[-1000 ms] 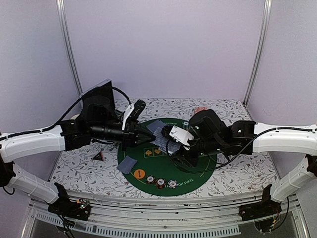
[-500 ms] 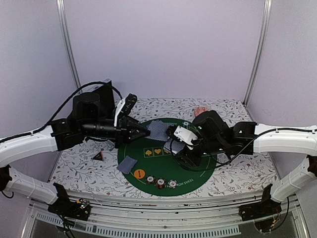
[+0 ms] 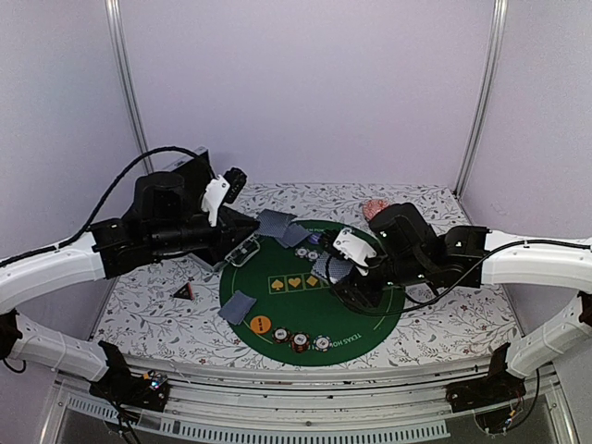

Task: Distribute texas hold em gaming equipment
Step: Flop the poker card into the community card area.

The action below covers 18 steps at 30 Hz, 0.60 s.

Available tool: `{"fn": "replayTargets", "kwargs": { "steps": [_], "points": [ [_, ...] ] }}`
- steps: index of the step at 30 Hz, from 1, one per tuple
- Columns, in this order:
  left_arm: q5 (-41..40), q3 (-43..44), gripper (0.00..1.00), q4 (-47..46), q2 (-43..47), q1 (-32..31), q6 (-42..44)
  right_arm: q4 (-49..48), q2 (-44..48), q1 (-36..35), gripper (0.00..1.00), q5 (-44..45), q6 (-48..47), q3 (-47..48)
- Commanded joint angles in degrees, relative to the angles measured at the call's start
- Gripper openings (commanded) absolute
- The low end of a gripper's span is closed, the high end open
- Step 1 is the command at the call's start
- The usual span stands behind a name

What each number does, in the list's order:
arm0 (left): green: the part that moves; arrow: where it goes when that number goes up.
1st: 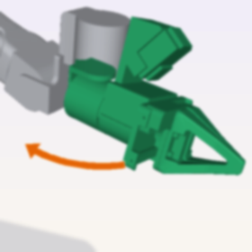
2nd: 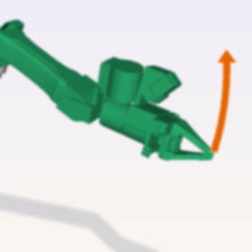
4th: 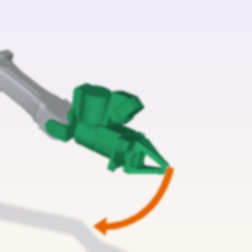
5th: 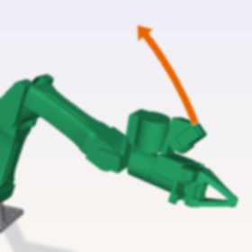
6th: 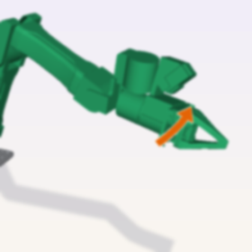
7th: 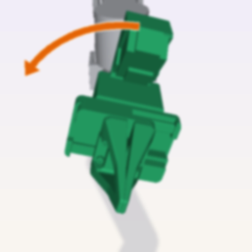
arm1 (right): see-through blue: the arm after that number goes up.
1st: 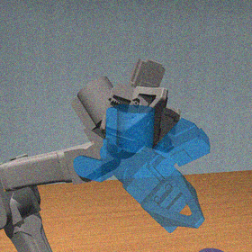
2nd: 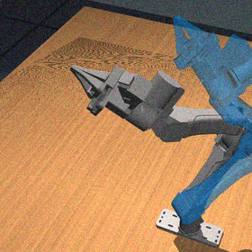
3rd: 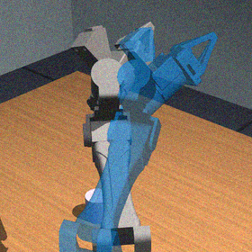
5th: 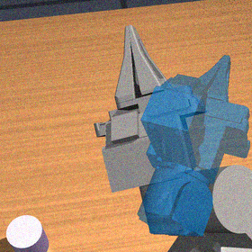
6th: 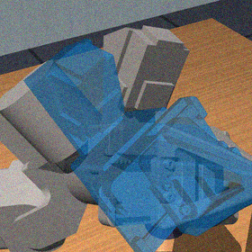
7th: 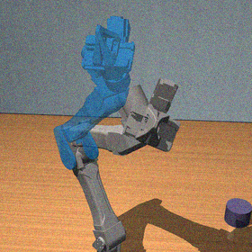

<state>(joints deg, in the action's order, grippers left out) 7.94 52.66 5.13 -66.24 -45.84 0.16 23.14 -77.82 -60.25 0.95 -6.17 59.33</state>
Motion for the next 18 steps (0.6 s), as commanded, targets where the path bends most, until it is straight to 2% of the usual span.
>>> {"fn": "replayTargets", "kwargs": {
  "steps": [1,7,11,15,18],
  "points": [
    [-11.65,-0.8,0.0,-1.75,-1.69,1.62,5.89,-0.81,2.06,0.44,0.44,-0.73,0.47,-0.81],
    [-22.81,-4.94,0.0,-11.72,-9.97,1.05,19.17,-0.81,1.64,0.53,0.44,-1.29,-0.4,-0.26],
    [-28.99,-11.5,0.0,-26.5,-15.94,1.02,34.67,-0.81,2.11,0.52,0.44,-1.56,-0.59,-0.17],
    [-30.42,-12.63,0.0,-29.6,-23.62,2.28,40.09,-0.32,2.86,0.57,0.44,-1.52,-0.53,-0.5],
    [-27.62,-15.59,0.0,-35.16,-26.67,2.8,42.61,0.01,3.28,0.57,0.44,-1.65,-0.34,-0.49]
  ]
}}
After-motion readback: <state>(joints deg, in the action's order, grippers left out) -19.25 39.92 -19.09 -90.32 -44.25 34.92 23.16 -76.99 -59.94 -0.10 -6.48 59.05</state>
